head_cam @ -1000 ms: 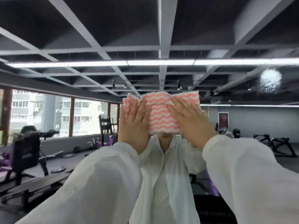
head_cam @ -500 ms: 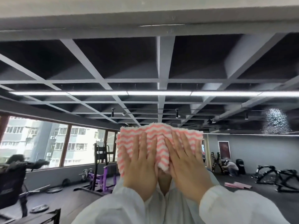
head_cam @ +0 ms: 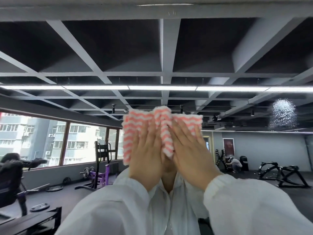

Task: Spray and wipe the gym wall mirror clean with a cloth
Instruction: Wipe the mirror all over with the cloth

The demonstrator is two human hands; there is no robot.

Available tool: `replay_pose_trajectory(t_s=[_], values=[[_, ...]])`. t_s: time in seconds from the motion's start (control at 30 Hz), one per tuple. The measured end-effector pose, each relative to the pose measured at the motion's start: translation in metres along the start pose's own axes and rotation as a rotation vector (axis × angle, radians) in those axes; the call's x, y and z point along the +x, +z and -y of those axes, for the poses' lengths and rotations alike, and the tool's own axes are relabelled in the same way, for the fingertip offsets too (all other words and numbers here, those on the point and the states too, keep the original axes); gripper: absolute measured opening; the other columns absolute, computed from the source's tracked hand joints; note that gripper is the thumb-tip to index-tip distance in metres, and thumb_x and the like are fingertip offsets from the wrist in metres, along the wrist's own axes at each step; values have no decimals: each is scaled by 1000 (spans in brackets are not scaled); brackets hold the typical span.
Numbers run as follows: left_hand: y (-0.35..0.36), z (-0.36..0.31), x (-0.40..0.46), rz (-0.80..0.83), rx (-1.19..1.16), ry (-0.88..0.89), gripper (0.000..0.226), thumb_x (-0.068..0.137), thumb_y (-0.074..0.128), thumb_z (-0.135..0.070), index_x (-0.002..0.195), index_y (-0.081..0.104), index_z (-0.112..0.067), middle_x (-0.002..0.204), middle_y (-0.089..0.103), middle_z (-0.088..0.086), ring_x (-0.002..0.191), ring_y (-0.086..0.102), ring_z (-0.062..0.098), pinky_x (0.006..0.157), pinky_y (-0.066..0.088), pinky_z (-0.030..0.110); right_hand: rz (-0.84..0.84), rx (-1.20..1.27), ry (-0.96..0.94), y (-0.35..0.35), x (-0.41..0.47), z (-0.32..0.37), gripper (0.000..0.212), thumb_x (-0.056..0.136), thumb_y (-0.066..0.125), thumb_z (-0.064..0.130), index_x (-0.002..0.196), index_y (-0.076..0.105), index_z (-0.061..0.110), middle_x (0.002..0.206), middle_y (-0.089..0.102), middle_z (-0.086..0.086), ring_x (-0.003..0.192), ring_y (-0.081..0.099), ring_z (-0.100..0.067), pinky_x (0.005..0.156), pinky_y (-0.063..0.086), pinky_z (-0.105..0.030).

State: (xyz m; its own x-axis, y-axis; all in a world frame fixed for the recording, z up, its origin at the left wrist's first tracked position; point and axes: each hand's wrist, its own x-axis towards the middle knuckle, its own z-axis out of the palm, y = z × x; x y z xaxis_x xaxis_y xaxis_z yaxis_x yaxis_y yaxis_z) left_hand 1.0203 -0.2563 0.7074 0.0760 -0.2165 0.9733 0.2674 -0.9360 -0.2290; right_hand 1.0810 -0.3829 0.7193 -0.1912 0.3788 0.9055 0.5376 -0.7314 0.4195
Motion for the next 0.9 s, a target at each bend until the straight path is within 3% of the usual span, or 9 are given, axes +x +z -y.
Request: replay_pose_trajectory(t_s=[0.13, 0.23, 0.37, 0.43, 0.6, 0.73, 0.8, 0.9], values=[[10, -61, -2, 156, -11, 123, 61, 81, 34, -32, 135, 47, -7, 140, 48, 15, 134, 31, 32, 106, 23, 48, 113, -98, 105, -9, -62, -48, 68, 86, 36, 38, 146, 26, 7, 155, 24, -12, 145, 13, -24, 117, -2, -42], [9, -85, -6, 270, 5, 223, 61, 82, 28, -34, 133, 52, -13, 143, 45, 7, 136, 28, 25, 112, 15, 45, 159, -91, 267, -11, -94, -54, 68, 95, 21, 46, 150, 11, 5, 158, 10, -10, 147, 2, -25, 113, 7, -51], [1, -62, -2, 286, 30, 283, 59, 82, 29, -33, 133, 54, -16, 143, 46, 3, 135, 34, 24, 112, 10, 48, 93, -23, 413, -6, -81, -29, 64, 98, 9, 48, 151, 5, 10, 156, 16, -11, 146, -9, -21, 109, 7, -58], [-2, -39, 0, 257, 46, 267, 59, 81, 32, -32, 133, 54, -14, 143, 47, 6, 134, 37, 25, 111, 8, 52, 63, -5, 429, -1, -65, -12, 65, 96, 21, 43, 150, 8, 10, 156, 19, -12, 146, -9, -21, 110, 5, -57], [-15, 22, -4, 269, 130, 124, 59, 83, 33, -34, 132, 54, -8, 137, 51, 13, 130, 44, 34, 105, 16, 57, 44, 68, 319, 7, -11, 35, 63, 90, 31, 42, 146, 29, 13, 154, 29, -7, 143, 17, -24, 111, 6, -54], [-25, 72, -17, 283, 199, 27, 64, 83, 43, -36, 140, 41, -8, 143, 43, 16, 136, 34, 37, 109, 10, 54, 41, 104, 180, 9, 28, 71, 65, 88, 29, 48, 142, 42, 15, 151, 35, -3, 140, 25, -22, 110, 6, -53], [-32, 90, -28, 256, 173, -4, 66, 81, 41, -35, 140, 35, -5, 141, 44, 22, 131, 38, 42, 111, 17, 53, 36, 136, 117, 8, 37, 91, 64, 89, 27, 49, 139, 47, 14, 149, 37, -3, 139, 32, -25, 110, 8, -52], [-47, 99, -49, 247, 146, -60, 69, 76, 35, -36, 136, 33, -1, 134, 49, 26, 123, 46, 45, 96, 28, 60, 117, 130, 30, 7, 32, 118, 64, 86, 25, 46, 135, 53, 16, 146, 44, -3, 137, 37, -23, 112, 18, -54]])
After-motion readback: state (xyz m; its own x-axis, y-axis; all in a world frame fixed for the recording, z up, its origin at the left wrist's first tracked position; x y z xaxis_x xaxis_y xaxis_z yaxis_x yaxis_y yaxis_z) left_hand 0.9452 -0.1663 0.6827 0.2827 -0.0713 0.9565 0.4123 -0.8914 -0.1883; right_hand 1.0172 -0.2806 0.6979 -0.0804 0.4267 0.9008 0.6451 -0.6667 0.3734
